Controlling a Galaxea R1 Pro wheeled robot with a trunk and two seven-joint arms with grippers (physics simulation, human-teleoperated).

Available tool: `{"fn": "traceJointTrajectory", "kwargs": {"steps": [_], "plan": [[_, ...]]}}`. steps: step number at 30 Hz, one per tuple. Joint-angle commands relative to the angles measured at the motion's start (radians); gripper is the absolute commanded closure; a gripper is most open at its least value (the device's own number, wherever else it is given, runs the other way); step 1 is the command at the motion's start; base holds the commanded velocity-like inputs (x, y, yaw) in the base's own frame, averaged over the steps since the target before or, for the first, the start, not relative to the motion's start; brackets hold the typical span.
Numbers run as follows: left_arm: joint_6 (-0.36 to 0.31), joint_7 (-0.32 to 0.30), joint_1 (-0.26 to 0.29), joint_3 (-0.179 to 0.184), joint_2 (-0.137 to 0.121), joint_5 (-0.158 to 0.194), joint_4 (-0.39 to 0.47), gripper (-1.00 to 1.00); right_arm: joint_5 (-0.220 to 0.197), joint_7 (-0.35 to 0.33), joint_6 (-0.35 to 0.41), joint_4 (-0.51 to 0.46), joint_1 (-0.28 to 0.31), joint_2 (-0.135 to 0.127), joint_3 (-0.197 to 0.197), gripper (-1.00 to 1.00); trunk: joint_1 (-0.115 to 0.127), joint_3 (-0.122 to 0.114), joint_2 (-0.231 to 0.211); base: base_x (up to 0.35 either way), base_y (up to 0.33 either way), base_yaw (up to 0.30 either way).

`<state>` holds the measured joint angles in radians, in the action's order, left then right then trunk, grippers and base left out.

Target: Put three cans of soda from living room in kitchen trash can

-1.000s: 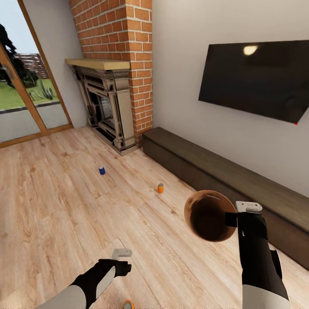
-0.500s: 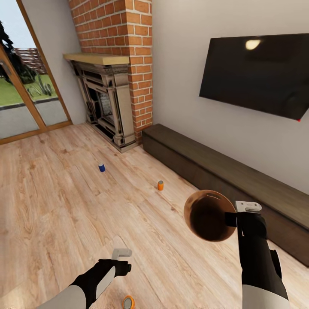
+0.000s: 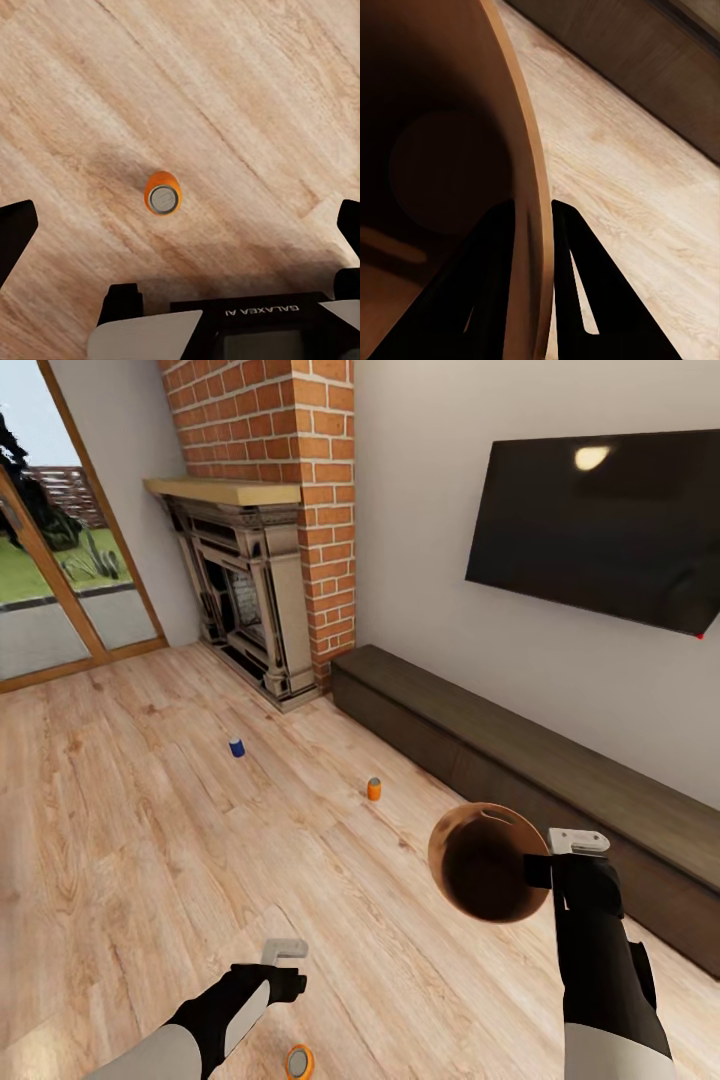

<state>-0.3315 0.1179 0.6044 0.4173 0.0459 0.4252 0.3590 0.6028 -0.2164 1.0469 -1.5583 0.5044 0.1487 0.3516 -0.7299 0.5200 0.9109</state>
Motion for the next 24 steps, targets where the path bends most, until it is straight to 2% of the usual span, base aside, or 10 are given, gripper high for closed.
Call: {"fn": "traceJointTrajectory", "kwargs": {"steps": [1, 6, 24], "plan": [[0.0, 0.0, 0.0, 0.0, 0.0, 0.0, 0.0, -1.0, -0.006, -0.004, 0.0, 0.0, 0.0, 0.0, 0.0, 1.0, 0.0, 0.0, 0.0, 0.0, 0.0, 0.0], [0.0, 0.0, 0.0, 0.0, 0.0, 0.0, 0.0, -1.0, -0.006, -0.004, 0.0, 0.0, 0.0, 0.001, 0.0, 1.0, 0.0, 0.0, 0.0, 0.0, 0.0, 0.0], [0.0, -0.002, 0.0, 0.0, -0.001, 0.003, 0.0, -1.0, -0.005, -0.004, 0.0, 0.0, 0.0, 0.003, 0.0, 1.0, -0.069, 0.057, 0.126, 0.0, 0.0, 0.0]]}}
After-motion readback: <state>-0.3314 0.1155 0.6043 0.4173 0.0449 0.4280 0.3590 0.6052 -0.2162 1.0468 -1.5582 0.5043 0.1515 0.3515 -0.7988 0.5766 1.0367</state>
